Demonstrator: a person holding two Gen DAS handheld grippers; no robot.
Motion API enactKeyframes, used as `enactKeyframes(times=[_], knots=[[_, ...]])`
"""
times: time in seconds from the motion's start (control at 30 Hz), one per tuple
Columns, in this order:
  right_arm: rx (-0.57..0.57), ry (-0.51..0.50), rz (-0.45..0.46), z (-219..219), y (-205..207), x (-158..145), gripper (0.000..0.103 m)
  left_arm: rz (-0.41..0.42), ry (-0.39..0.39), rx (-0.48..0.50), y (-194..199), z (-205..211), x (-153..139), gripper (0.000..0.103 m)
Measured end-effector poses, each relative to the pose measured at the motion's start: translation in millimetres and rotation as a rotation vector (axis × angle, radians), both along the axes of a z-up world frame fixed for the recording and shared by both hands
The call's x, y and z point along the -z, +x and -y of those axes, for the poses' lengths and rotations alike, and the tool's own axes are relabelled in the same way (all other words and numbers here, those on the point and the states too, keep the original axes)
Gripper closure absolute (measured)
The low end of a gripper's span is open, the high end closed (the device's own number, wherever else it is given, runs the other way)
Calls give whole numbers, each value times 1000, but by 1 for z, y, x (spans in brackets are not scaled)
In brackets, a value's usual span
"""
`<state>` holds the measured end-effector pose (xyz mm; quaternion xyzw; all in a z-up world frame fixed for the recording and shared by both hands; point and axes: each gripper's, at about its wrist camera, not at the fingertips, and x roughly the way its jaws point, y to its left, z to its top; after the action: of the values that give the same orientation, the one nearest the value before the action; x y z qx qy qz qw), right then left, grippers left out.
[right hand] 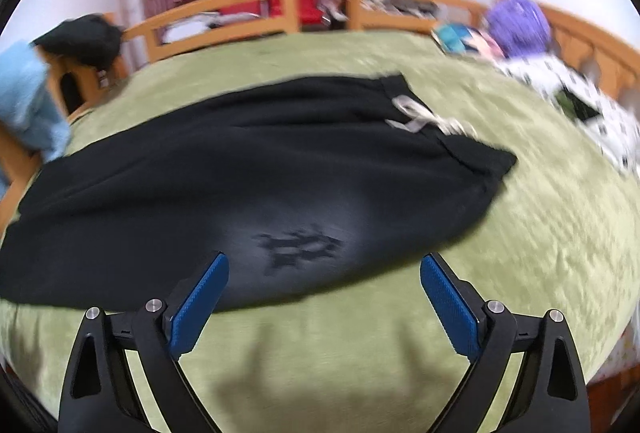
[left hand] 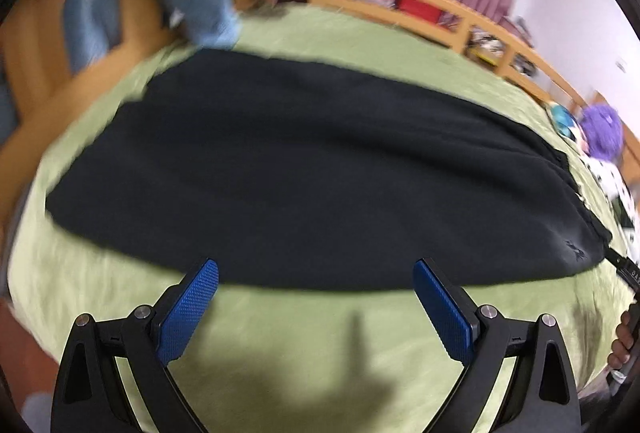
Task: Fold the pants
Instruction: 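Lower both grippers onto the sweatpants hem and close on the fabric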
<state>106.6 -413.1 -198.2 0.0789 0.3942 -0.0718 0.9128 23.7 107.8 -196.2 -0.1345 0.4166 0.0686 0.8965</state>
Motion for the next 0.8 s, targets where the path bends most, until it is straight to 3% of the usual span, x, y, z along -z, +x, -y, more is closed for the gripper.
enactKeyframes(times=[0.2,0.33,0.43,0.8], knots=[[74,35,-42,33,12,28,8,-25,-94,-98,-10,-39,28,5],[98,48,-94,45,17,47,11,-26,-232,-140,-2,-59,45,5],[88,82,-84,52,18,52,11,4,-225,-161,4,-65,48,5],[109,277,-24,71,43,62,10,-13,-238,-250,33,-86,53,8]])
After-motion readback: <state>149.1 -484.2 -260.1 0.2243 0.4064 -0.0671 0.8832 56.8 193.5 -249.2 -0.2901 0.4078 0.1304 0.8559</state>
